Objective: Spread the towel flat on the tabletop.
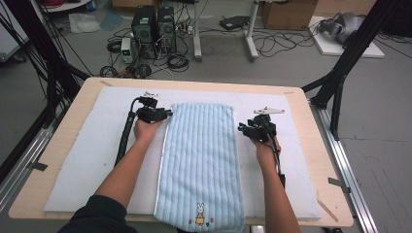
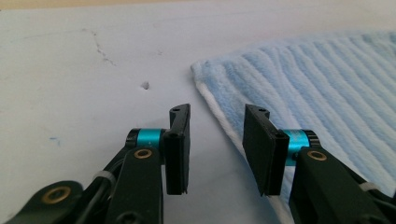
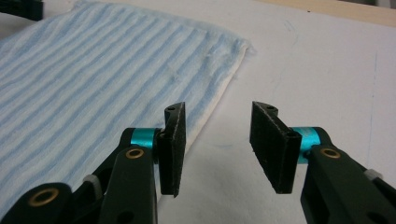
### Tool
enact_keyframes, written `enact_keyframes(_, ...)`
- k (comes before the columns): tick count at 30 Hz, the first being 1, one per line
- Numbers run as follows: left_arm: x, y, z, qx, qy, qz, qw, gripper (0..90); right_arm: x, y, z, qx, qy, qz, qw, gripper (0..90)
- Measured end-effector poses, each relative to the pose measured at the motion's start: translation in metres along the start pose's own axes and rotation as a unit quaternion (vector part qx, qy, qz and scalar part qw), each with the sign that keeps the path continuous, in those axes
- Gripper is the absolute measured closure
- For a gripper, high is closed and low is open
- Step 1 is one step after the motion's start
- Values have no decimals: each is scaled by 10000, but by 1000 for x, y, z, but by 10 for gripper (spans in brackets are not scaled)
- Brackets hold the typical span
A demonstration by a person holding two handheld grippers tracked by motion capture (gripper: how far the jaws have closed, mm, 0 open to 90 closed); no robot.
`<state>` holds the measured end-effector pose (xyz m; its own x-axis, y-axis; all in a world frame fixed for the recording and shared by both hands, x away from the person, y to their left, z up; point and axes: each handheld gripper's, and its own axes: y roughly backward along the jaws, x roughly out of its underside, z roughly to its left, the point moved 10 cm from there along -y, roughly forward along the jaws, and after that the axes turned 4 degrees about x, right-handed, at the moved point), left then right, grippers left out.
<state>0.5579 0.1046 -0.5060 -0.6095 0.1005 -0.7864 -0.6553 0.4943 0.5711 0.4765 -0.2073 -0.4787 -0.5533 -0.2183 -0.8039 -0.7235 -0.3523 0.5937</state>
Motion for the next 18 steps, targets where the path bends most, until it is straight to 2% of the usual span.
enact_keyframes(2,-1,-6,0,-84,61,65,9999,594,2,2,0,-36,-18,-26,10000,556)
enact_keyframes(3,-2,-8,0,-132,14,91,9999,584,2,4,0,-41,-16,-60,10000,556)
enact_keyframes(5,-3,-14,-5,-322,-323,180,9988,582,3,6,-1,16,87,-63,9999,556)
enact_keyframes(6,-3,-16,-8,-442,-547,258,9972,584,4,7,-1,30,102,-88,9999,555)
enact_keyframes(7,-3,-17,-10,-477,-722,302,9958,594,4,7,-1,53,116,-92,9999,554)
enact_keyframes(8,-3,-18,-16,-327,-884,346,9949,700,4,8,-1,35,109,-88,9999,552)
enact_keyframes(9,-3,-20,-21,-381,-1195,416,9912,831,4,8,-2,46,111,-99,9999,550)
enact_keyframes(11,-4,-22,-24,-586,-1518,479,9855,869,4,8,-1,40,97,-116,9999,547)
enact_keyframes(15,-7,-21,-11,-752,-1102,392,9903,877,6,9,4,4,136,-84,9999,542)
enact_keyframes(16,-8,-20,-7,-841,-1096,361,9898,878,5,9,5,-10,133,-87,9999,541)
enact_keyframes(18,-9,-21,-4,-826,-1010,275,9911,878,5,10,8,-24,165,-92,9998,542)
